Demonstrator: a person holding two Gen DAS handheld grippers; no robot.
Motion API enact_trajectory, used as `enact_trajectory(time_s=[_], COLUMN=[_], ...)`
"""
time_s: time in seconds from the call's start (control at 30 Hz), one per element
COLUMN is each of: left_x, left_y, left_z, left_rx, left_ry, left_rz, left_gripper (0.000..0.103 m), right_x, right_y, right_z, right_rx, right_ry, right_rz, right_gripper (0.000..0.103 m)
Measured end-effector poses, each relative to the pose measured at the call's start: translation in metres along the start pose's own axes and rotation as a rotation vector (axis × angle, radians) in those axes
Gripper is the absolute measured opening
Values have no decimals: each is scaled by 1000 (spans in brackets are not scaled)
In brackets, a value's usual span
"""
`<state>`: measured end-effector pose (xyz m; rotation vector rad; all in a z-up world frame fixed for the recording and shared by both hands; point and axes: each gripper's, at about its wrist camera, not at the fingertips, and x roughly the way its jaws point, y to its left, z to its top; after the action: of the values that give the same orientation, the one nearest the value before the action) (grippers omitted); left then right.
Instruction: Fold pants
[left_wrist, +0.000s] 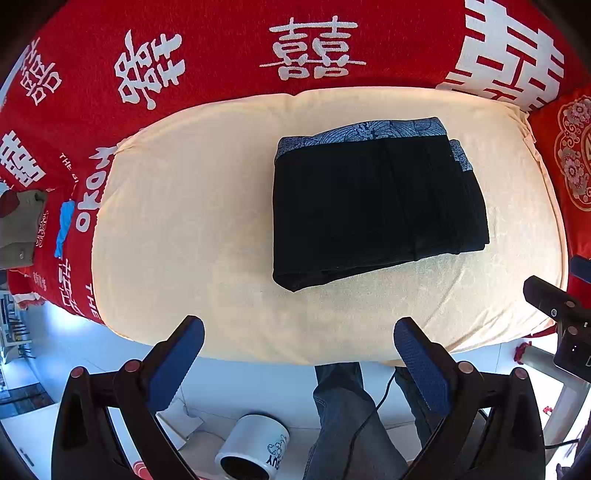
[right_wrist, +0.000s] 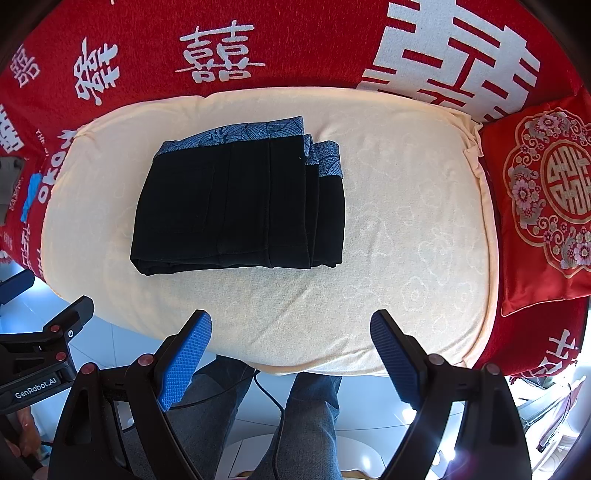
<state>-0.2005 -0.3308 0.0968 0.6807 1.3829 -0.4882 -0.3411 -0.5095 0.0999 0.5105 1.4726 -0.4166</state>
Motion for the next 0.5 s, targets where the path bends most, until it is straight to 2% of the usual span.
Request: enact_trajectory(time_s=[0.5], left_x=[-1], left_y=[1], left_z=[1], left_rx=[2], left_ry=[-1], left_rz=[-7], left_gripper=[103], right_x=[0], right_y=[0], right_z=[-2], right_rx=[0], right_ry=[1], right_rz=[-2], right_gripper=[90])
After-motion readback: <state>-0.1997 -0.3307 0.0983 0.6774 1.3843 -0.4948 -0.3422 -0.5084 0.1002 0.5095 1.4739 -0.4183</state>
